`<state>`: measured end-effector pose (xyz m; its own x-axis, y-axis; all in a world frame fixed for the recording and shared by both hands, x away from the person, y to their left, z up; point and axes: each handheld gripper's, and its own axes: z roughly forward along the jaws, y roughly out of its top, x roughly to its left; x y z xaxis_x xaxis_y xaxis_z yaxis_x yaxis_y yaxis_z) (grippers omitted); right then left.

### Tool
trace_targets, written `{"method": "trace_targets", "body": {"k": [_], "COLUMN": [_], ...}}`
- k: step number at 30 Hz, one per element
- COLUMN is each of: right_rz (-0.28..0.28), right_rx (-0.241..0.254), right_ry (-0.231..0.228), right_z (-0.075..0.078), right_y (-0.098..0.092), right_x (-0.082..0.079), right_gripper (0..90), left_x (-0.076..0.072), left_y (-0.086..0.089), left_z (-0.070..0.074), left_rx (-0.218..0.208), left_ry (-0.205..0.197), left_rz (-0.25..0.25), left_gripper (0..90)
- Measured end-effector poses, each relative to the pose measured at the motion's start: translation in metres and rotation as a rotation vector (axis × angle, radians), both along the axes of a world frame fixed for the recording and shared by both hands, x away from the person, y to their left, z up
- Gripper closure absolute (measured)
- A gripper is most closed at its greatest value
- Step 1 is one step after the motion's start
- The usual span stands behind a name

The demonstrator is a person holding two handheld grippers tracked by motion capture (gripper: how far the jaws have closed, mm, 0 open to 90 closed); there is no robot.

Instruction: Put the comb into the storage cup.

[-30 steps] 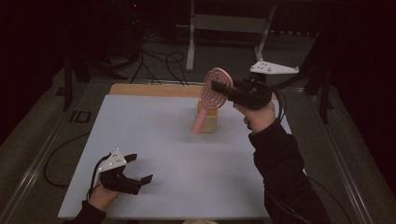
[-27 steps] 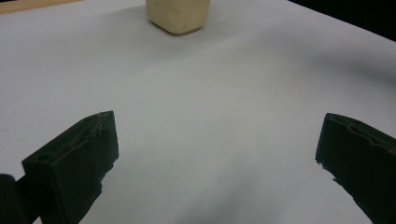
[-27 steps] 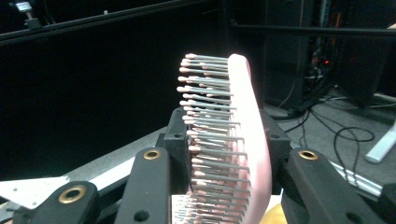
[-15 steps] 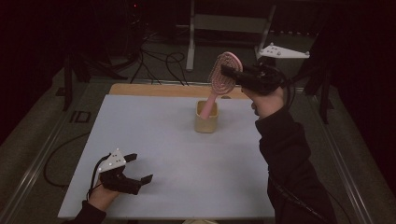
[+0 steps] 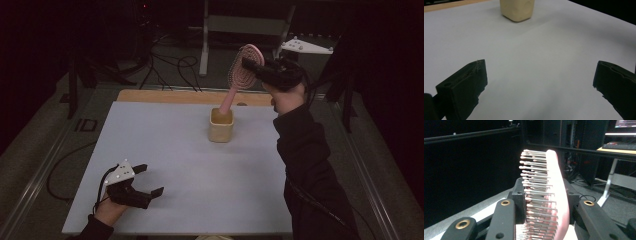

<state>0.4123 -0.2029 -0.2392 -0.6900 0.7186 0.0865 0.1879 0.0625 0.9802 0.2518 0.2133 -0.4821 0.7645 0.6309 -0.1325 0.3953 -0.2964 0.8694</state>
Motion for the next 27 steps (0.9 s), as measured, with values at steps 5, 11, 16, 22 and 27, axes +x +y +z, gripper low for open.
{"method": "trace_targets", "body": {"k": [5, 11, 16, 22, 27], "right_rz": [-0.012, -0.027, -0.034, -0.037, -0.039], "right_rx": [-0.004, 0.002, -0.003, -0.009, -0.014], "right_ry": [0.003, 0.012, 0.025, 0.033, 0.039], "right_z": [-0.008, -0.023, -0.035, -0.046, -0.055], "right_y": [0.000, 0.002, 0.005, 0.008, 0.011], "right_x": [0.010, 0.020, 0.027, 0.034, 0.038], "right_gripper": [64.8, 64.9, 64.8, 64.9, 64.8], "left_x": [0.000, 0.000, 0.000, -0.001, -0.001], "left_y": [0.000, 0.001, 0.002, 0.001, 0.001], "left_z": [0.000, 0.000, 0.000, -0.001, 0.000], "left_rx": [0.002, -0.001, -0.003, -0.010, -0.016], "left_ry": [-0.005, -0.012, -0.012, -0.019, -0.020], "left_rz": [0.000, 0.004, 0.004, -0.001, -0.005], "left_gripper": [0.2, 0.2, 0.2, 0.2, 0.2]}}
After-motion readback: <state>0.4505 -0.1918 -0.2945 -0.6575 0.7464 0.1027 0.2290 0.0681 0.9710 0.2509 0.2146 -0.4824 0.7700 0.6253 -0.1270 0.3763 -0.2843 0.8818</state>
